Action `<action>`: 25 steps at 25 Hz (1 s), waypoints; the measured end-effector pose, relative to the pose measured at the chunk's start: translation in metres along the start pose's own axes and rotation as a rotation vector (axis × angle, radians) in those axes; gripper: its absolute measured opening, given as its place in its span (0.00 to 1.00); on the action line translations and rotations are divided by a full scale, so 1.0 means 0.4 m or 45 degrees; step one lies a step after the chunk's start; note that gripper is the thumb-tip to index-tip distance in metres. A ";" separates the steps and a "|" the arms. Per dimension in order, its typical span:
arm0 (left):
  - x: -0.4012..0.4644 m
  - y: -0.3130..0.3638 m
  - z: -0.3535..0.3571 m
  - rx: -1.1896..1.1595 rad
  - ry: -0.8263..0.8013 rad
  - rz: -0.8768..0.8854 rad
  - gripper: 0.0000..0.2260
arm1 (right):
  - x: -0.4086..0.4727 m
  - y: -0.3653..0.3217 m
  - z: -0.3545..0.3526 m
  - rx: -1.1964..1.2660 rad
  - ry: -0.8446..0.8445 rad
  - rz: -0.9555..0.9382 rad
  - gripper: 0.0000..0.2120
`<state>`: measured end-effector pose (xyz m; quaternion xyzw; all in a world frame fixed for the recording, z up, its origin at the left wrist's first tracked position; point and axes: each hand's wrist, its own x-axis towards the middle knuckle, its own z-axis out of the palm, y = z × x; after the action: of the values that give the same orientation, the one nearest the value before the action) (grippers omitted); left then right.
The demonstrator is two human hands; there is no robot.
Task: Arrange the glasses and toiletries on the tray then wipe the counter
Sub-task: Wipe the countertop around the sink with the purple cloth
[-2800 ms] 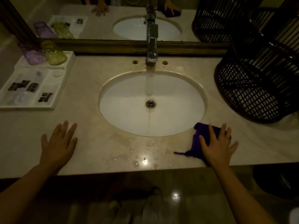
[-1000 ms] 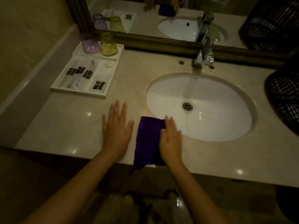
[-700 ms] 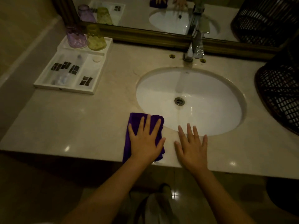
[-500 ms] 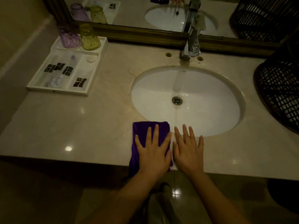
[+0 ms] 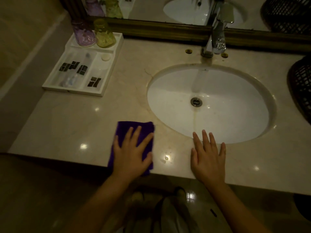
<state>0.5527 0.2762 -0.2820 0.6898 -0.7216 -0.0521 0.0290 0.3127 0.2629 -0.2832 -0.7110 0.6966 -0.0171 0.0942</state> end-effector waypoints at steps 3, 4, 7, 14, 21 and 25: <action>-0.023 -0.183 -0.017 0.061 0.010 -0.211 0.28 | -0.001 -0.001 -0.002 -0.015 0.008 -0.002 0.28; -0.027 -0.243 -0.024 0.071 0.006 -0.263 0.28 | -0.002 0.000 -0.002 -0.019 0.007 -0.003 0.28; -0.018 -0.354 -0.040 0.071 0.022 -0.350 0.27 | -0.001 -0.004 -0.003 -0.006 0.010 -0.003 0.27; -0.001 -0.300 -0.032 0.087 0.003 -0.212 0.26 | -0.001 -0.001 0.000 -0.042 -0.023 -0.009 0.28; 0.050 -0.499 -0.069 0.125 -0.006 -0.072 0.27 | -0.002 -0.004 -0.001 -0.062 -0.071 0.011 0.28; 0.068 -0.579 -0.074 0.111 -0.002 -0.089 0.27 | -0.001 -0.001 -0.006 -0.095 -0.101 -0.017 0.31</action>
<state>0.7848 0.2380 -0.2801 0.7151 -0.6986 -0.0222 -0.0036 0.3127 0.2632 -0.2808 -0.7187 0.6878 0.0364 0.0952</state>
